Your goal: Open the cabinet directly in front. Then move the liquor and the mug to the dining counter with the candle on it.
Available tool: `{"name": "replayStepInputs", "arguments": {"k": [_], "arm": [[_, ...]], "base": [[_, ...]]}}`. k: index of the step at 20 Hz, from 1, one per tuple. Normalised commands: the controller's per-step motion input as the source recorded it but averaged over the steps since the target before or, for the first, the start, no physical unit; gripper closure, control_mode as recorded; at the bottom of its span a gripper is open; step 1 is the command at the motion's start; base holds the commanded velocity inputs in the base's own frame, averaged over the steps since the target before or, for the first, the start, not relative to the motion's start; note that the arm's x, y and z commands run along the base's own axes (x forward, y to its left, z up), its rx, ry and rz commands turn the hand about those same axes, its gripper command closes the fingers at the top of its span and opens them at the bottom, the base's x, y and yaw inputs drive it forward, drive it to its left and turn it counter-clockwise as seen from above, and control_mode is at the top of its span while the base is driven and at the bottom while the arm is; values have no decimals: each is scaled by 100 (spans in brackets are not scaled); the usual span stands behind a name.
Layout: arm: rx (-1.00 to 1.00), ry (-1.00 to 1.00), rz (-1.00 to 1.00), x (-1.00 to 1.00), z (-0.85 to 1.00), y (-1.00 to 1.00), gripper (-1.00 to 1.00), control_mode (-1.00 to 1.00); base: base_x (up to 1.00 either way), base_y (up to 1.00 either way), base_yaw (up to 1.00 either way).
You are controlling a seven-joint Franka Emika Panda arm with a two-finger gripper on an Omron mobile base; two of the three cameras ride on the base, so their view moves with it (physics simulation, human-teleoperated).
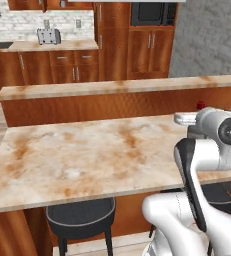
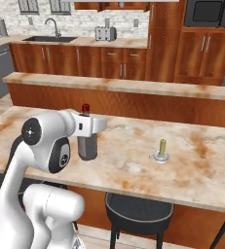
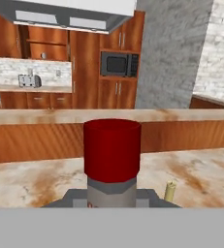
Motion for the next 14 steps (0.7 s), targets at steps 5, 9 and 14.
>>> {"name": "replayStepInputs", "arguments": {"k": [5,9,14], "arm": [[0,0,0,1,-30,0,100,-100],[0,0,0,28,-6,-11,100,-100],[0,-3,2,44,-18,-39,100,-100]], "base": [[0,0,0],[0,0,0],[0,0,0]]}}
